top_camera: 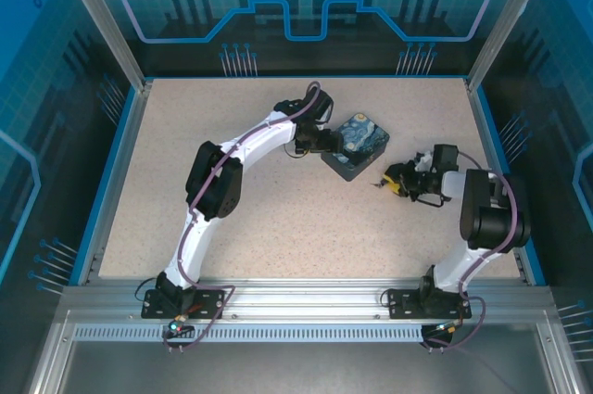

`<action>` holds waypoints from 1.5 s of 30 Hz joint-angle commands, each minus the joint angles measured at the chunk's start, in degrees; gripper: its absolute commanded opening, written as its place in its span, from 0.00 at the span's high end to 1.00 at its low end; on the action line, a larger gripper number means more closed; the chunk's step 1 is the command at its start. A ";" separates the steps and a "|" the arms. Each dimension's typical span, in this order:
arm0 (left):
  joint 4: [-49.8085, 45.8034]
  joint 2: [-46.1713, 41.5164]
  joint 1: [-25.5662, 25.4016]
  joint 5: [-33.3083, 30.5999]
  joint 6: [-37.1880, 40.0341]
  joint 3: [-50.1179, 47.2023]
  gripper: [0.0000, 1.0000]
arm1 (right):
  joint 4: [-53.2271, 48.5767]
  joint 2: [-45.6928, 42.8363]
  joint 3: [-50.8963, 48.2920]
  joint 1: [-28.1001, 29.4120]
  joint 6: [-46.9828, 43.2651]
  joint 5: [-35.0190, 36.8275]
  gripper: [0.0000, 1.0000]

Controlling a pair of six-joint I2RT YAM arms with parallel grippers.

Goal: Unlock the padlock with the key

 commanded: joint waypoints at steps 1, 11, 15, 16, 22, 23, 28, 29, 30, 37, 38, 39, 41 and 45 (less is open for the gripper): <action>-1.97 -4.71 0.01 2.45 -0.64 -0.69 0.10 | -7.01 -4.13 -1.03 -1.62 -2.73 2.17 0.47; 3.43 -21.08 2.95 0.59 -2.29 -11.74 0.01 | -24.62 -20.41 6.23 -3.11 -7.62 8.01 0.00; 5.17 -28.22 4.85 -4.13 -1.36 -17.37 0.01 | -27.96 -22.81 11.24 -3.01 -9.13 11.42 0.00; 5.80 -30.15 5.29 -5.83 -0.83 -19.18 0.01 | -28.94 -22.75 13.59 -2.79 -9.71 12.90 0.00; 16.41 -43.00 9.06 -19.68 2.34 -35.65 0.01 | -32.14 -19.38 22.78 -0.43 -12.84 29.11 0.00; 19.87 -45.68 9.68 -22.90 4.08 -39.85 0.01 | -30.83 -19.37 22.65 0.42 -13.29 33.82 0.00; 42.38 -56.25 11.15 -37.52 16.84 -60.30 0.01 | -21.88 -20.09 17.94 6.68 -21.50 53.40 0.00; 44.56 -57.37 11.92 -39.07 18.83 -62.75 0.01 | -20.44 -19.88 17.46 8.65 -24.72 57.18 0.00; 45.05 -57.94 12.90 -40.07 19.66 -64.17 0.01 | -19.28 -19.69 16.99 10.18 -26.50 59.69 0.00; 56.64 -57.44 21.15 -39.28 23.07 -77.87 0.01 | -6.75 -19.73 8.01 12.04 -31.90 62.66 0.00; 60.90 -56.58 22.09 -39.14 23.02 -80.60 0.01 | -4.27 -19.67 6.37 12.03 -32.70 62.72 0.00; 64.39 -55.98 22.81 -38.03 23.10 -82.77 0.01 | -1.75 -19.64 4.88 12.03 -33.60 62.80 0.00; 74.46 -53.78 23.93 -36.41 23.92 -87.69 0.01 | 3.99 -19.06 1.55 11.82 -35.09 61.75 0.00; 87.14 -50.75 25.59 -31.47 26.45 -92.34 0.01 | 13.50 -17.34 -3.60 11.55 -36.20 60.00 0.00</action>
